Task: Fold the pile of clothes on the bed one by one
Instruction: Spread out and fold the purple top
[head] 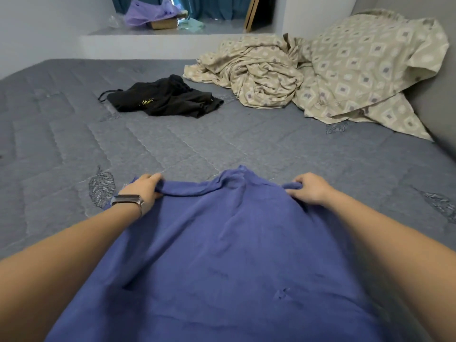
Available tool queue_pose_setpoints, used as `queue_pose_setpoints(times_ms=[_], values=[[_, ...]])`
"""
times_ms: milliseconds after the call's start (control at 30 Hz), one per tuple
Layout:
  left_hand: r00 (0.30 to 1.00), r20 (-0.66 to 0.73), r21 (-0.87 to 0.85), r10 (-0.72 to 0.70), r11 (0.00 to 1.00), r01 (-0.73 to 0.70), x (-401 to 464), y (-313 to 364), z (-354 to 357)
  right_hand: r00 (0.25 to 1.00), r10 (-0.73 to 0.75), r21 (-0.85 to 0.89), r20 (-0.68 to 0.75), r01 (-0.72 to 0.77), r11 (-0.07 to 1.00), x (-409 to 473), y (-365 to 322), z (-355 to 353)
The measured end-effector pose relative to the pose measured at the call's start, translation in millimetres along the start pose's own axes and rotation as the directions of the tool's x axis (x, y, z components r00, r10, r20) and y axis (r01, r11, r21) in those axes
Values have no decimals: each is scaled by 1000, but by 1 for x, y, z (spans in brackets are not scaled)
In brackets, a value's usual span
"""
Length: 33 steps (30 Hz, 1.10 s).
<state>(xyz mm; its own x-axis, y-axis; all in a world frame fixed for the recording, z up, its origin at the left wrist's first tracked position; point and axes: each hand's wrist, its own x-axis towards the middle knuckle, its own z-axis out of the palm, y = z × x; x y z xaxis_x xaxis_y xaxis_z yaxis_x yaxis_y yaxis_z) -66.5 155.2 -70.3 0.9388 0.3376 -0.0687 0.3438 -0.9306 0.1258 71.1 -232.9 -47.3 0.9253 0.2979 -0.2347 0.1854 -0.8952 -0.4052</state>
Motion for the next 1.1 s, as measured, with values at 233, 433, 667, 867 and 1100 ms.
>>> queue_pose_setpoints(times_ms=[233, 433, 667, 867, 1100], values=[[922, -273, -226, -273, 950, 214, 2, -2, -24, 847, 56, 408, -528, 195, 892, 0, 23, -41], [960, -202, -167, -194, 973, 162, -18, -12, -20, 939, -147, 197, -312, 215, 957, -27, 59, -25], [934, -346, -235, -92, 972, 8, -35, -14, -17, 774, -280, 100, -568, 403, 910, -52, 42, -16], [946, -279, -45, 165, 982, -184, -80, -78, 7, 464, -848, -502, -257, 685, 527, -86, 88, 8], [916, -400, 254, 29, 964, 80, -102, -64, -6, 569, -788, -602, -237, 550, 578, -95, 76, -1]])
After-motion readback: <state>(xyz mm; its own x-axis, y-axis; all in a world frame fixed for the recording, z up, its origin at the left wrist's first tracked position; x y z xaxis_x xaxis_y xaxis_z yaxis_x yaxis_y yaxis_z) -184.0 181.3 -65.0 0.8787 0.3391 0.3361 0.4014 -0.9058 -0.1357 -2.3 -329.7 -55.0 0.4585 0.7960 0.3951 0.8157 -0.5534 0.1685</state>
